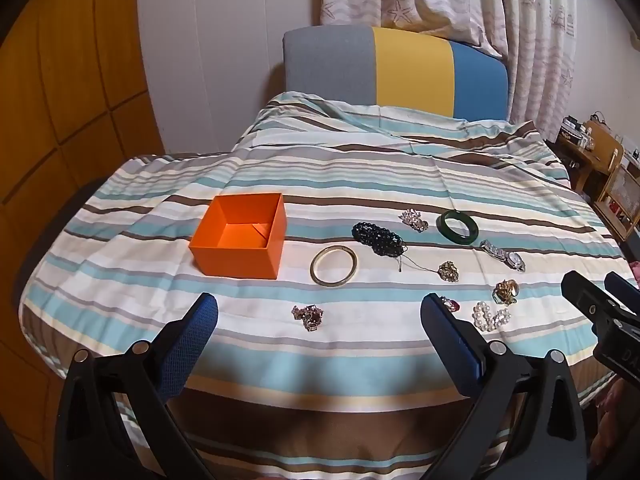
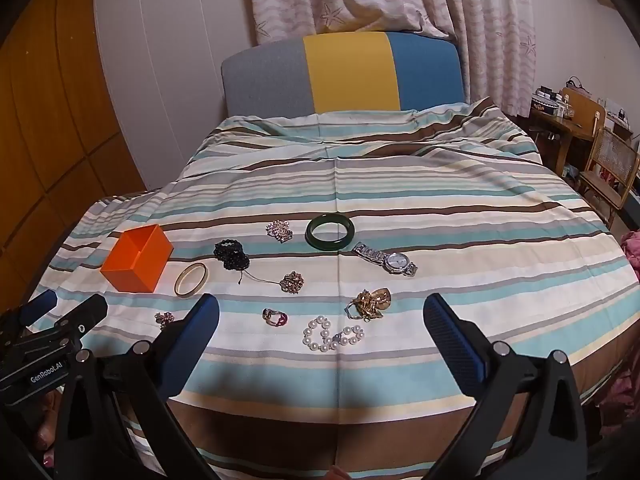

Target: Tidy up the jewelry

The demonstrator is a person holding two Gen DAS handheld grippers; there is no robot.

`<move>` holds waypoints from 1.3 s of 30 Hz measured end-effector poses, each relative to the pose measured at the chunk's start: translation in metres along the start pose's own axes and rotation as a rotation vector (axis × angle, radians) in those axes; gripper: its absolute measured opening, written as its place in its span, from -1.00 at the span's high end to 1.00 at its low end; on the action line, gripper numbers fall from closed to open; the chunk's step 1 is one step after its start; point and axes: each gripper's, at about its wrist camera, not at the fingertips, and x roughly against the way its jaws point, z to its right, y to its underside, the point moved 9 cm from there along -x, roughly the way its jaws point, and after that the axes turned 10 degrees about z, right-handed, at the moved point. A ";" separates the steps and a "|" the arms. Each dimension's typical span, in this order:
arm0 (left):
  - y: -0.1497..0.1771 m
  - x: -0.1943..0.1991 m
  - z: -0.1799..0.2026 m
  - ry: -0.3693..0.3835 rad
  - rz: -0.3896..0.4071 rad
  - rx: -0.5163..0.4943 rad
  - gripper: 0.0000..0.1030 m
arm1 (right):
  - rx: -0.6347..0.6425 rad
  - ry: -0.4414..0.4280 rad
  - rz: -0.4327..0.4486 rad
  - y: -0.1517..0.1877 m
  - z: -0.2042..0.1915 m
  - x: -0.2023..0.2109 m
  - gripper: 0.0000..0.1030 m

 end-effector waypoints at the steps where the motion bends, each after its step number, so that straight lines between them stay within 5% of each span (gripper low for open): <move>1: 0.000 0.000 0.000 -0.001 -0.001 0.000 -0.94 | 0.000 0.001 0.000 0.000 0.000 0.000 -0.97; 39: 0.000 0.000 0.000 0.000 0.015 0.009 -0.94 | 0.005 0.009 -0.012 0.003 0.002 -0.005 -0.97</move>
